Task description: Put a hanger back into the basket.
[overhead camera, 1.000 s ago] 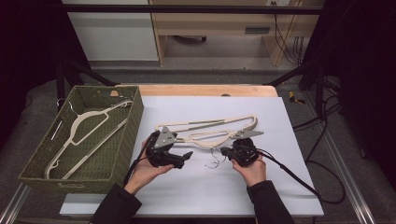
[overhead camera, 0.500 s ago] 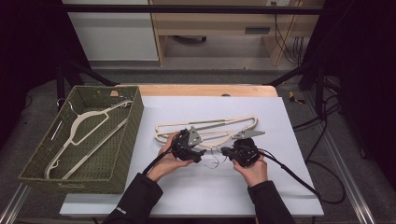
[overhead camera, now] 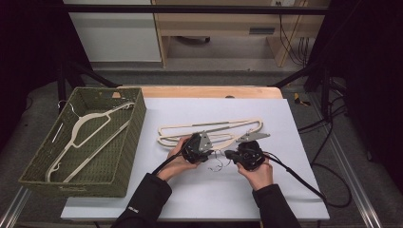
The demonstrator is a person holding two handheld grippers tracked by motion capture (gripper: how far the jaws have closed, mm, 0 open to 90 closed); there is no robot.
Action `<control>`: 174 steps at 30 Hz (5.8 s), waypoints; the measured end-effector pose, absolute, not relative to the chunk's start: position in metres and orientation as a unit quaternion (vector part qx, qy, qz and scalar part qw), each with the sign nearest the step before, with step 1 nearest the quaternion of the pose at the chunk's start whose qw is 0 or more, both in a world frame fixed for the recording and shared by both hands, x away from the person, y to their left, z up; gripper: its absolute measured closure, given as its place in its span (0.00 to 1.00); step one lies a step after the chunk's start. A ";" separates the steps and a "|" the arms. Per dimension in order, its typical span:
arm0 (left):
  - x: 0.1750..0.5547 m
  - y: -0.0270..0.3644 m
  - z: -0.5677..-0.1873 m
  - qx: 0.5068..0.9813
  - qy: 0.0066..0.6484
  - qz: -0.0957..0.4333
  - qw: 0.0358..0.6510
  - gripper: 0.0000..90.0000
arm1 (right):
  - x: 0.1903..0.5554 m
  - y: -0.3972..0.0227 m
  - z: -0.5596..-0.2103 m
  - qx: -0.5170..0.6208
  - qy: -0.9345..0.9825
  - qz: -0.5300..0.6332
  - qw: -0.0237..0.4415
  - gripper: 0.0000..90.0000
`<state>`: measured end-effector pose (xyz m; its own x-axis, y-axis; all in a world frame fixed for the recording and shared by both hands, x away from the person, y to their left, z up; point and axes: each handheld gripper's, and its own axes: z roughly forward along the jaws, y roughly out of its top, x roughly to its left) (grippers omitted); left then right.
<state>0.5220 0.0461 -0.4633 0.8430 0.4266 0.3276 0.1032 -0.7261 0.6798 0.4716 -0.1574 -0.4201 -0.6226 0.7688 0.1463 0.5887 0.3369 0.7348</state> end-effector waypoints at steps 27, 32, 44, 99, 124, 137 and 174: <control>0.514 0.080 -0.409 0.875 0.158 0.279 0.362 0.91 | 0.463 -0.216 -0.395 0.438 0.733 0.474 0.213 0.36; 0.512 0.090 -0.398 0.865 0.190 0.260 0.386 0.95 | 0.462 -0.217 -0.395 0.427 0.737 0.472 0.226 0.25; 0.492 0.114 -0.367 0.836 0.250 0.234 0.428 0.95 | 0.459 -0.227 -0.392 0.429 0.728 0.480 0.236 0.12; 0.458 0.332 -0.256 0.769 0.335 0.287 0.463 0.95 | 0.447 -0.244 -0.384 0.409 0.722 0.498 0.254 0.04; 0.477 0.404 -0.298 0.760 0.393 0.293 0.427 0.95 | 0.448 -0.242 -0.386 0.409 0.725 0.491 0.255 0.04; 0.484 0.406 -0.324 0.763 0.421 0.260 0.415 0.95 | 0.448 -0.241 -0.386 0.409 0.727 0.490 0.254 0.04; 0.490 0.430 -0.379 0.715 0.562 0.253 0.329 0.66 | 0.450 -0.239 -0.389 0.408 0.732 0.483 0.252 0.04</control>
